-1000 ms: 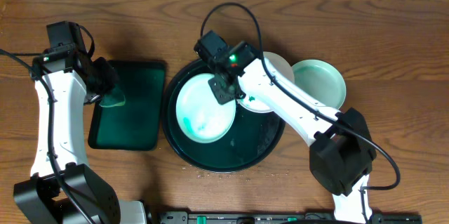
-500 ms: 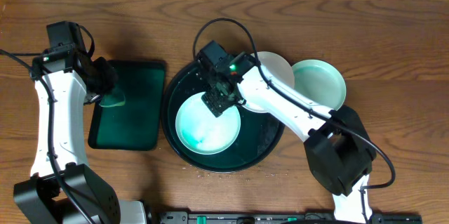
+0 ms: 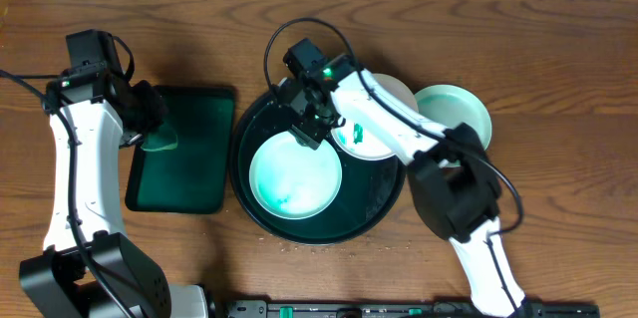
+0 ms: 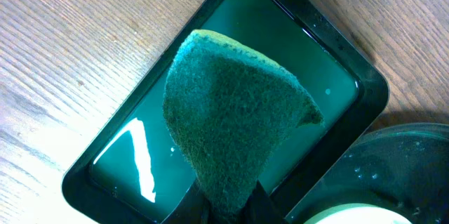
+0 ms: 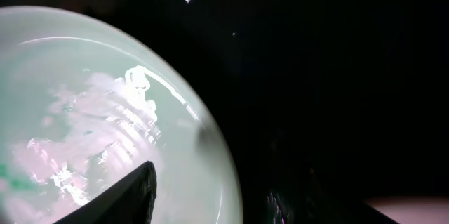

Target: Clean dirty plates on tray and stack at the side

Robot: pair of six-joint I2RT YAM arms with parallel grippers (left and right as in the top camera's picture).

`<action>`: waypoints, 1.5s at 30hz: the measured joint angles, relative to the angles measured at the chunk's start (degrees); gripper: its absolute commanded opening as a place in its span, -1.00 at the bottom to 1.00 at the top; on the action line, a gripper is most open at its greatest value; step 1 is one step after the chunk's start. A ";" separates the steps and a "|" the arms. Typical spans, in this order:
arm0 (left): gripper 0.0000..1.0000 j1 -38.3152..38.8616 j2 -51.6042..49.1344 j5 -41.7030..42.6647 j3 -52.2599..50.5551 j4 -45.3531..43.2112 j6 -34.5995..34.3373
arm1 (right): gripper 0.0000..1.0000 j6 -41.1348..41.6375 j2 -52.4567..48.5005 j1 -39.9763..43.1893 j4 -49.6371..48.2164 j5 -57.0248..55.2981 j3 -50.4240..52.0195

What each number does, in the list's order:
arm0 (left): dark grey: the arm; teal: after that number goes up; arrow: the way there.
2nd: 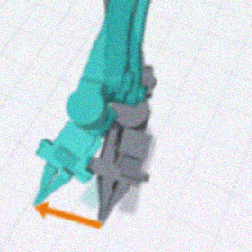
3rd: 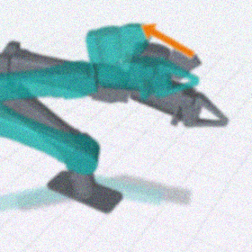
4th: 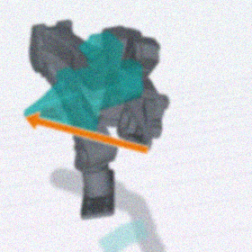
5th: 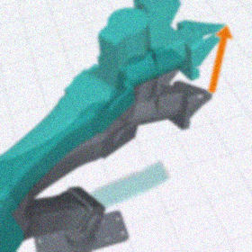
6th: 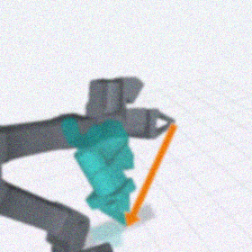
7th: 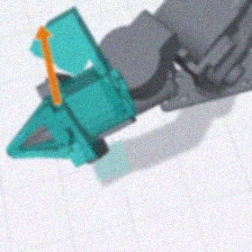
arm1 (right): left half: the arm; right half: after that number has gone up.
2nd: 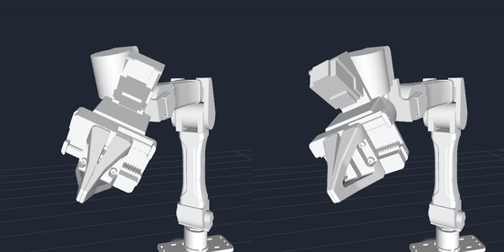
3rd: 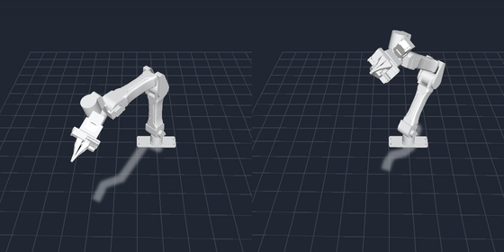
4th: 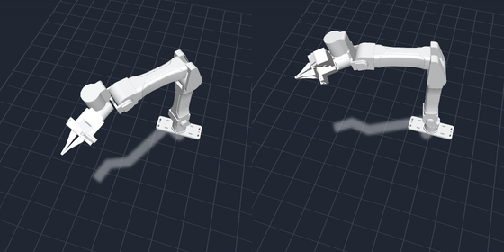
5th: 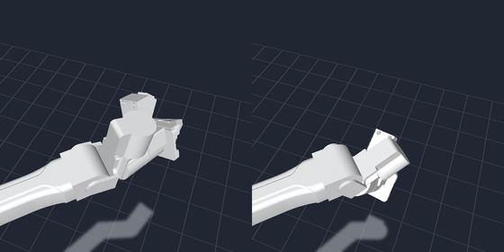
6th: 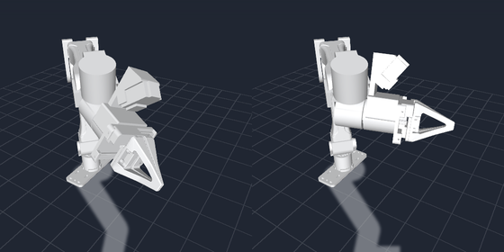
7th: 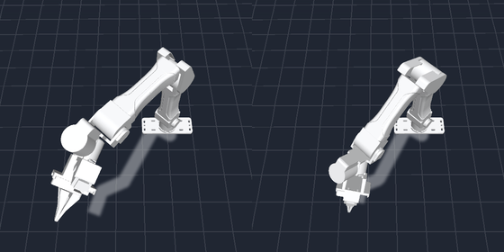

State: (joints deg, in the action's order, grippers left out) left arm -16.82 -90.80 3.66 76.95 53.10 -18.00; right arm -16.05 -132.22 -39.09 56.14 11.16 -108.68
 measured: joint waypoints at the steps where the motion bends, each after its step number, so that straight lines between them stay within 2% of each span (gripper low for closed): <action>1: -0.86 0.00 0.00 0.00 0.00 0.00 0.00 | 0.10 -0.52 -1.14 0.00 0.31 0.24 -0.83; 5: -0.86 0.00 0.00 0.00 0.00 0.00 0.00 | -0.10 -1.55 -3.17 0.00 0.81 0.98 -1.95; 7: -0.86 0.00 0.00 0.00 0.00 -0.02 0.00 | -0.26 -1.79 -3.37 0.00 0.81 1.14 -1.97; 9: -0.86 0.00 0.00 0.00 0.00 -0.02 0.00 | -0.46 -2.16 -3.37 0.00 0.76 1.33 -2.08; 13: -0.86 0.00 0.00 0.00 0.00 0.00 0.00 | -0.98 -2.16 -3.37 0.00 0.31 1.49 -2.34; 19: -0.85 0.00 0.00 0.00 0.00 -0.02 0.00 | -0.98 1.18 -3.39 -0.02 4.57 0.74 -5.49; 24: -0.86 0.00 0.00 0.00 0.00 0.00 0.00 | -0.98 10.49 -3.43 -0.02 9.86 0.68 -12.11; 26: -0.86 0.00 0.00 0.00 0.00 0.22 0.00 | -0.67 16.65 -3.43 -0.02 11.32 0.42 -13.51; 29: -0.86 0.00 0.00 0.00 0.00 0.48 0.00 | -0.33 16.70 -3.43 -0.02 11.61 0.11 -13.40; 34: -0.86 0.00 0.00 0.00 0.00 0.48 0.00 | -0.26 12.57 -3.43 -0.02 11.30 -0.15 -9.68; 40: -0.86 0.00 0.00 0.00 0.00 0.37 0.00 | -0.53 5.60 -4.20 -0.09 9.84 3.48 -5.84; 42: -0.86 0.00 0.00 0.00 0.00 0.17 0.00 | -0.73 3.37 -4.26 -0.09 9.84 4.79 -5.75; 43: -0.86 0.00 0.00 0.00 0.00 0.13 0.00 | -0.96 2.21 -4.26 -0.09 9.79 5.31 -5.75; 45: -0.86 0.00 0.00 0.00 0.00 0.07 0.00 | -0.98 1.46 -4.26 -0.13 9.40 4.79 -5.73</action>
State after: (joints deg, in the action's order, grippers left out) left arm -16.82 -90.80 3.66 76.95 53.17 -18.00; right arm -14.59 -136.49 -39.22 65.54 15.94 -114.41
